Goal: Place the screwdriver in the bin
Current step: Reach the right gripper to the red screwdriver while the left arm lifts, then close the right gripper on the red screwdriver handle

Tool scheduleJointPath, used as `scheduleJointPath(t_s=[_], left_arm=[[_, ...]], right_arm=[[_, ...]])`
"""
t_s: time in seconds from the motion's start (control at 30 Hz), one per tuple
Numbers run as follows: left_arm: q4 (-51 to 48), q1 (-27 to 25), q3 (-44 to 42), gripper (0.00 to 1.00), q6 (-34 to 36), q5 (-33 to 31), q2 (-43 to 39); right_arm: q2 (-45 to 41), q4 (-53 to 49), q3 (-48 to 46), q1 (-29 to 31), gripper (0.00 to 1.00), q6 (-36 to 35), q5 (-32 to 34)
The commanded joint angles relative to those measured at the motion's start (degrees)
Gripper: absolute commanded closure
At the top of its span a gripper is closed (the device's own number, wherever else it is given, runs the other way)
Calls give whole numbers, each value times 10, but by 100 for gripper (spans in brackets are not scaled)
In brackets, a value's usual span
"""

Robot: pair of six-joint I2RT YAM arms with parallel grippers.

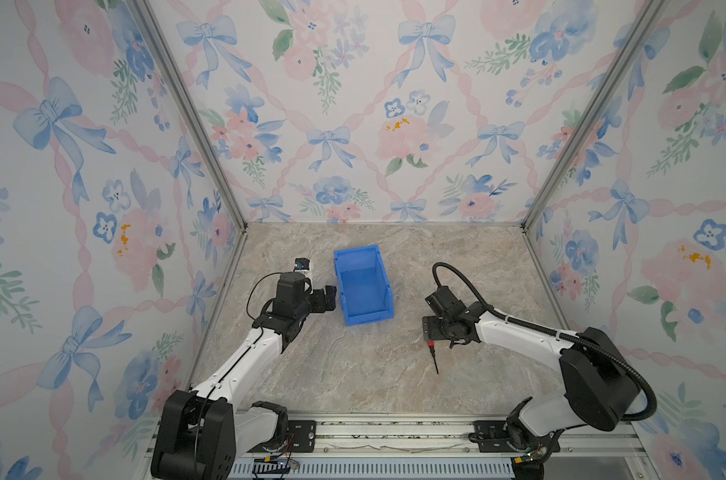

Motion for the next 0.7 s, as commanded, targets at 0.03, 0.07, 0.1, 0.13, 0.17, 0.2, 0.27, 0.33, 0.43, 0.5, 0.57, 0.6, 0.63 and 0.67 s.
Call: scheduleJointPath(t_s=[0.03, 0.07, 0.1, 0.13, 0.17, 0.2, 0.27, 0.33, 0.43, 0.5, 0.57, 0.6, 0.63, 0.67], left_arm=[[-7, -2, -14, 2, 12, -5, -15], [-7, -3, -16, 2, 12, -6, -16], [-7, -3, -17, 2, 12, -6, -15], [-7, -2, -18, 2, 12, -5, -15], [-7, -3, -19, 3, 12, -4, -15], [-7, -2, -19, 3, 13, -3, -13], [-7, -3, -19, 3, 17, -4, -12], [-7, -3, -19, 2, 25, -7, -10], [-10, -3, -19, 2, 34, -7, -7], [-11, -3, -21, 2, 37, -7, -6], [-12, -3, -23, 3, 40, -9, -5], [-12, -3, -24, 3, 41, -10, -5], [-12, -3, -24, 2, 42, -10, -5], [-12, -3, -26, 3, 44, -11, -3]], right_arm=[[21, 4, 8, 8, 17, 11, -19], [24, 6, 7, 9, 19, 12, -20], [26, 8, 7, 9, 20, 12, -19], [29, 10, 7, 10, 21, 12, -20], [31, 11, 7, 10, 24, 12, -21], [35, 14, 6, 11, 27, 13, -23], [41, 17, 6, 13, 34, 12, -26], [48, 17, 6, 16, 41, 14, -27], [54, 23, -2, 20, 50, 19, -32], [55, 28, -7, 22, 54, 23, -37], [56, 31, -9, 24, 59, 26, -39], [57, 30, -10, 24, 61, 26, -39], [58, 30, -10, 26, 63, 27, -40], [59, 30, -9, 25, 66, 27, -40]])
